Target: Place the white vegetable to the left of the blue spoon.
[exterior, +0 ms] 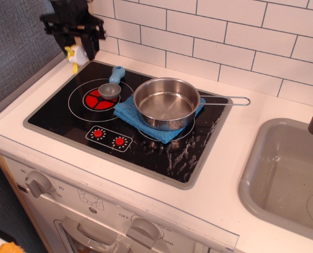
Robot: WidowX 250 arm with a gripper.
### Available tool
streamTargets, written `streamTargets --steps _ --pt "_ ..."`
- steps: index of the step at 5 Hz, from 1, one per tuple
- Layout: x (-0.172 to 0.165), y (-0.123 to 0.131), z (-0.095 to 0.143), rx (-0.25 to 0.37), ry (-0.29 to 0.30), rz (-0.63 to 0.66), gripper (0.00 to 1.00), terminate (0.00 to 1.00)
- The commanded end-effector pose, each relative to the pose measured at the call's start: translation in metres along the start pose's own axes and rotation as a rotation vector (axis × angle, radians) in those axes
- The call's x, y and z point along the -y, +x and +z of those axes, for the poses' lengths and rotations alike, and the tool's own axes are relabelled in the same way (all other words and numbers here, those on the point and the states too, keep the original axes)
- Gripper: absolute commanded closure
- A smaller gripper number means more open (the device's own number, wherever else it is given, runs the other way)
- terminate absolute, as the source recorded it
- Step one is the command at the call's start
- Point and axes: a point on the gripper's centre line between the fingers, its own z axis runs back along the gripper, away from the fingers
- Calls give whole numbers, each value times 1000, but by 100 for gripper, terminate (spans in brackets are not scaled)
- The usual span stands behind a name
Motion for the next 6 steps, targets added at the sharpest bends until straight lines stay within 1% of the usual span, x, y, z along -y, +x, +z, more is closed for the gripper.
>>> streamTargets --steps 1,2,3,4,6 --pt "-14 8 -8 29 45 14 100 0" --pt "-14 8 -21 5 45 16 100 0" --pt "-14 7 -24 7 30 48 0 0" --pt "-13 6 -23 7 37 64 0 0" --pt "-3 8 0 51 17 51 0 0"
